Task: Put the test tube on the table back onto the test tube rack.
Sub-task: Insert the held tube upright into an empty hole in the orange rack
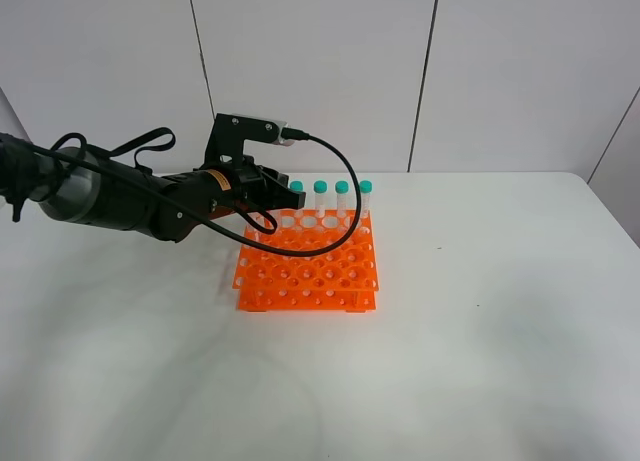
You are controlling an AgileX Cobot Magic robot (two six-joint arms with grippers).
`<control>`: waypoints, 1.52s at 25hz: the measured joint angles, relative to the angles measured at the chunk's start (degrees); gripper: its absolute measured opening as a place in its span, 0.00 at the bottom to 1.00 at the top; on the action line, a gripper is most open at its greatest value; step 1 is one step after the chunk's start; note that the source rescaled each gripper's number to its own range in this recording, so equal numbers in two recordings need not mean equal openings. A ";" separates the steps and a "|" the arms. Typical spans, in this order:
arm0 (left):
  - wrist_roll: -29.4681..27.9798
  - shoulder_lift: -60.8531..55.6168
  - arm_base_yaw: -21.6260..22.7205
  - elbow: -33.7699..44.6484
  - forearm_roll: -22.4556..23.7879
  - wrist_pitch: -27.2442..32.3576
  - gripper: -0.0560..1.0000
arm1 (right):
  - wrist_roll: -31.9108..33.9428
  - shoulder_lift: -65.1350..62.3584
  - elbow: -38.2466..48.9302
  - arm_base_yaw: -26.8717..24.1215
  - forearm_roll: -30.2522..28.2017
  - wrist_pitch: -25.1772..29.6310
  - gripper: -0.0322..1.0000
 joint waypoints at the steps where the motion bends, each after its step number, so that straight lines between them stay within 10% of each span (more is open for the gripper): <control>1: 0.00 0.00 0.00 0.00 0.00 0.00 0.05 | 0.00 0.00 0.00 0.00 0.00 0.00 0.88; 38: 0.18 2.71 0.27 0.00 -0.24 1.15 0.05 | 0.00 0.00 0.00 0.00 0.00 0.00 0.86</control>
